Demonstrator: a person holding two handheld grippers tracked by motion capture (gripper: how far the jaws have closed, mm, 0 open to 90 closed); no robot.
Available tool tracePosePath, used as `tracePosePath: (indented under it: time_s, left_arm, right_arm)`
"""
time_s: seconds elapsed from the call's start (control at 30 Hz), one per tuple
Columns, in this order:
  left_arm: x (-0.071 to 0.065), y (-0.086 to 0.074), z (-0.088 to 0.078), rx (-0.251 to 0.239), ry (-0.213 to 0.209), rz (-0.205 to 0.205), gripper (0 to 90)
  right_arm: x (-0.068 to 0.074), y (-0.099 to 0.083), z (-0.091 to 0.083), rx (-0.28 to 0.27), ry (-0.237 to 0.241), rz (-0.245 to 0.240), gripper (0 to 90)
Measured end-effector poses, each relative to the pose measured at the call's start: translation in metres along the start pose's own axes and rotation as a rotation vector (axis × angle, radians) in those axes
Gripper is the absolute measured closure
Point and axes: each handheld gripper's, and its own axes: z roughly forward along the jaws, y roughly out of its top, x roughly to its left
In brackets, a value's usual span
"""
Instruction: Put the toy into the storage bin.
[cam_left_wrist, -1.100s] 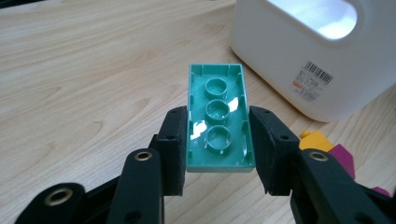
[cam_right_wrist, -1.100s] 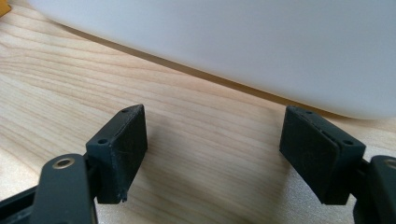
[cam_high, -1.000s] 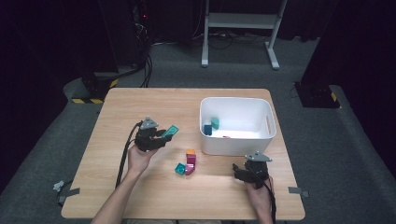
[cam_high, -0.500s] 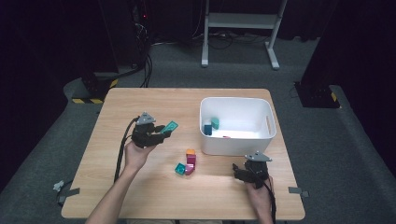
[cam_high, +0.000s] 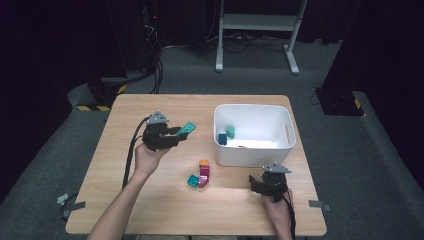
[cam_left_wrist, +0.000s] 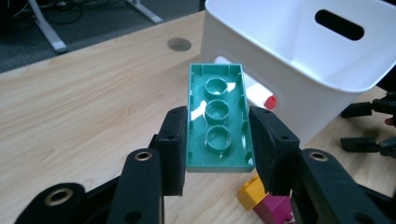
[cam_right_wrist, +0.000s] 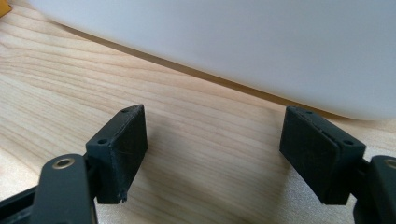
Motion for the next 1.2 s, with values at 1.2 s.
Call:
tracePosePath:
  time_s: [1.2]
  left_arm:
    - [-0.037, 0.069, 0.034, -0.032, -0.127, 0.022, 58.6]
  right_arm:
    - [0.0, 0.0, 0.0, 0.0, 0.001, -0.001, 22.9]
